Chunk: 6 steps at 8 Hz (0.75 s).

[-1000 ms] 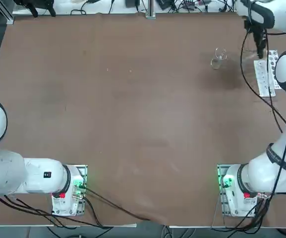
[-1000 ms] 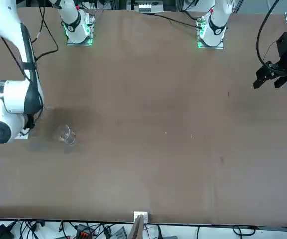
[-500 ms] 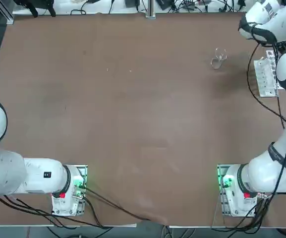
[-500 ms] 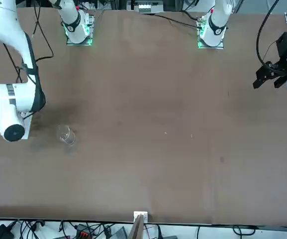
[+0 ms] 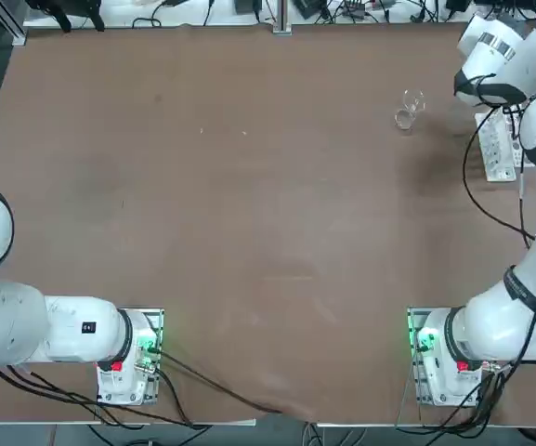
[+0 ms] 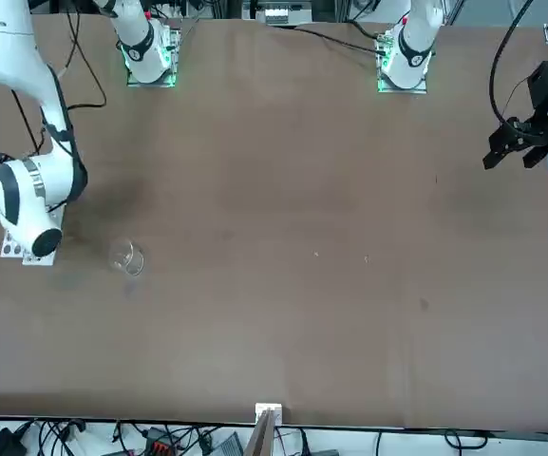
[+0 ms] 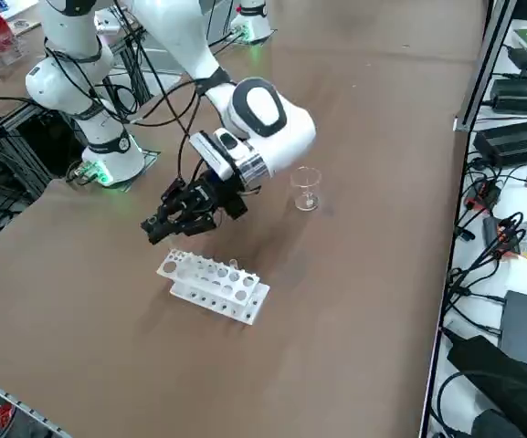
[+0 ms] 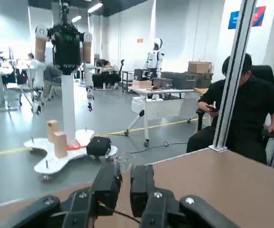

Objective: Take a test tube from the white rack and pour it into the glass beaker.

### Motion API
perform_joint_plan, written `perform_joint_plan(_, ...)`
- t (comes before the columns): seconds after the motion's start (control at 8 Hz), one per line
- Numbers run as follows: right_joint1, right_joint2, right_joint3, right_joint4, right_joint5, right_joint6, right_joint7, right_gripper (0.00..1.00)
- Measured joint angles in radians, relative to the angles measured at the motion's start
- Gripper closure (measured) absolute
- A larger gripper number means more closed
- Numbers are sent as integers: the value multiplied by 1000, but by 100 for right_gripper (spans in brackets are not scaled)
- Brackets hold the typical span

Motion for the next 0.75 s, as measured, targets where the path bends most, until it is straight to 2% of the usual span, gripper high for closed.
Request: perform_joint_plan(0.75, 11, 22, 10, -30, -1, 7, 148, 82)
